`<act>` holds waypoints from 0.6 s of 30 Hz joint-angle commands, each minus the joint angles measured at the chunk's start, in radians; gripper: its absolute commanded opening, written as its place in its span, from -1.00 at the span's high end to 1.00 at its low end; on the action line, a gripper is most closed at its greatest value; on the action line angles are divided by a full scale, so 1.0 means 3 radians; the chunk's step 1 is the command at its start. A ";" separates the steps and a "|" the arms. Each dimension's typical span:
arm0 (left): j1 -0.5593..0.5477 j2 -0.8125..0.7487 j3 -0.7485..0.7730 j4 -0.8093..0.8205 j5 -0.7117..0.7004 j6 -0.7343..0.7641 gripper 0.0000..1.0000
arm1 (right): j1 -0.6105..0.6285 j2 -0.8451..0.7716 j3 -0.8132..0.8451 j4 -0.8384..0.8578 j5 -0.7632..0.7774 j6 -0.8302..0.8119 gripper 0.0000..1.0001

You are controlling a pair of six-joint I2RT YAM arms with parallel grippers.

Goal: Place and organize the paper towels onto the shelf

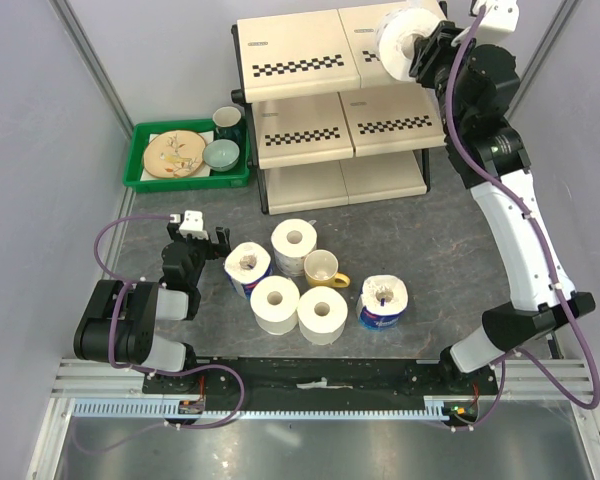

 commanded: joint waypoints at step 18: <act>0.0002 -0.0024 0.0034 0.0128 0.0035 0.0069 -0.99 | -0.0586 0.0267 0.0417 0.0166 -0.0851 0.0705 0.45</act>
